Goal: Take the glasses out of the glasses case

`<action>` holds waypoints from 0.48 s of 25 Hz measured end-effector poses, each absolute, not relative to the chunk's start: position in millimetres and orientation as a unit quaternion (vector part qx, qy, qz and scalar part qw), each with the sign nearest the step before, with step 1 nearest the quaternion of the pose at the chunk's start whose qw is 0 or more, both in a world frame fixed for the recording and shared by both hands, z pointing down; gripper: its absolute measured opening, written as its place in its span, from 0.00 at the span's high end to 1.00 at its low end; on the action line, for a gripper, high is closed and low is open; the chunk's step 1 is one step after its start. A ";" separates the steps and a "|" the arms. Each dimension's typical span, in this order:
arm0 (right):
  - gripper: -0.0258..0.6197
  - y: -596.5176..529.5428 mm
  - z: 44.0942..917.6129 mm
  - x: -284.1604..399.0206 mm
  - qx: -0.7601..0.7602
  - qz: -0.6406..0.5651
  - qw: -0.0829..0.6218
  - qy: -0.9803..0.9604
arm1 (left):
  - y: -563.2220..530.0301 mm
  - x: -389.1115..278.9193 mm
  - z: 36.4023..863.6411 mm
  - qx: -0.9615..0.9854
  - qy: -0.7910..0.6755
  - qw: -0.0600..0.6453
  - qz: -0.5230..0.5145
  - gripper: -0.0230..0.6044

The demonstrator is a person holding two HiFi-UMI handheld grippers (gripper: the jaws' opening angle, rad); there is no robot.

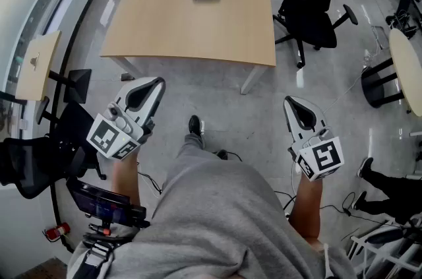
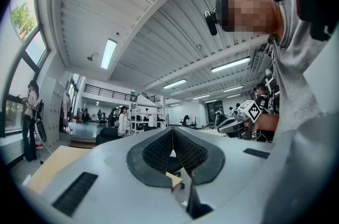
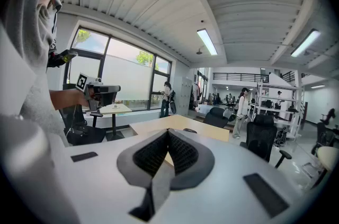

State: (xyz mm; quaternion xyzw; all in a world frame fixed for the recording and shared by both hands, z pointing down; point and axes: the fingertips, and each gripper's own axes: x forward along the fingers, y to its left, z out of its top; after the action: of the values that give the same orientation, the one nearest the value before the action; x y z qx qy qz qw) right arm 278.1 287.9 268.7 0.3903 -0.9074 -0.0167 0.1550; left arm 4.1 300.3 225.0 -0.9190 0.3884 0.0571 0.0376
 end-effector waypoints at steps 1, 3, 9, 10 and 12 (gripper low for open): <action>0.95 286.9 270.2 278.2 0.389 -0.017 0.155 -0.908 | 299.3 4.1 226.3 -0.919 0.389 0.037 0.057 0.95; 0.95 285.4 273.0 278.6 0.388 -0.017 0.156 -0.908 | 297.8 4.0 228.4 -0.919 0.389 0.036 0.056 0.95; 0.95 283.8 277.5 279.5 0.382 -0.012 0.157 -0.910 | 296.8 2.6 228.9 -0.918 0.393 0.031 0.054 0.95; 0.95 283.6 277.2 280.0 0.382 -0.011 0.157 -0.911 | 296.5 2.8 228.4 -0.917 0.394 0.030 0.053 0.95; 0.95 284.2 275.3 282.9 0.384 -0.007 0.159 -0.910 | 296.1 4.8 227.2 -0.917 0.394 0.028 0.053 0.95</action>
State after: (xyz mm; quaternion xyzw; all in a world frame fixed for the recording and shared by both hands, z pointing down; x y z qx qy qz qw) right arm 282.9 284.2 275.3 0.3835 -0.9097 -0.0070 0.1591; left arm 4.8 296.1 227.2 -0.9170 0.3944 0.0534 0.0277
